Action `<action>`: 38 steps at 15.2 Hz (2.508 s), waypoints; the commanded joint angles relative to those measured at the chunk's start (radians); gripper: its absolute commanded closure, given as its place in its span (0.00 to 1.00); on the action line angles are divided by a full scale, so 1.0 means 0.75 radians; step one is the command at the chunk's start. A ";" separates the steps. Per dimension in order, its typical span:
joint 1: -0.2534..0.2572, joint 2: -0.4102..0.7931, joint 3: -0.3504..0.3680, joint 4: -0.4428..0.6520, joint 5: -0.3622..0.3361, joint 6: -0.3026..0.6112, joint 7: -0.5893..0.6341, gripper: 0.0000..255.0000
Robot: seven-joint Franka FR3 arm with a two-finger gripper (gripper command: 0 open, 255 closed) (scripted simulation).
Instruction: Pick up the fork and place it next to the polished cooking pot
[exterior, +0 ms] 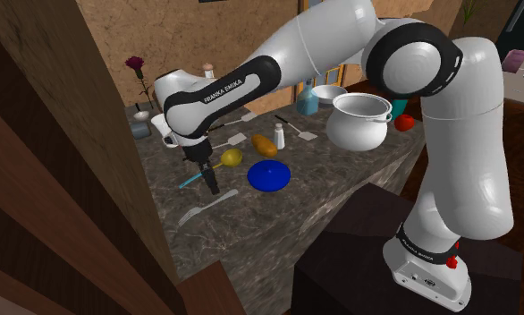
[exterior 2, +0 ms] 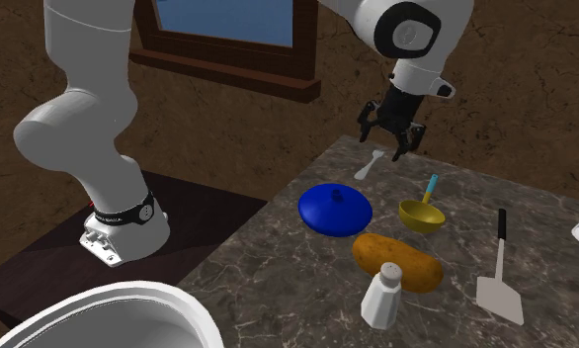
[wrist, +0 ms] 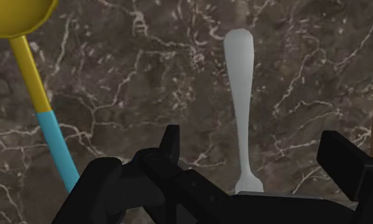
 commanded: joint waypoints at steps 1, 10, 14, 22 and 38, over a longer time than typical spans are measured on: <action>0.033 0.085 0.022 0.093 -0.024 -0.028 -0.035 0.00; 0.039 0.110 0.023 -0.011 -0.029 0.099 -0.037 0.00; 0.039 0.110 0.023 -0.010 -0.029 0.099 -0.037 0.00; 0.039 0.111 0.023 -0.009 -0.029 0.099 -0.037 1.00; 0.034 0.033 0.030 0.074 -0.018 -0.062 -0.034 1.00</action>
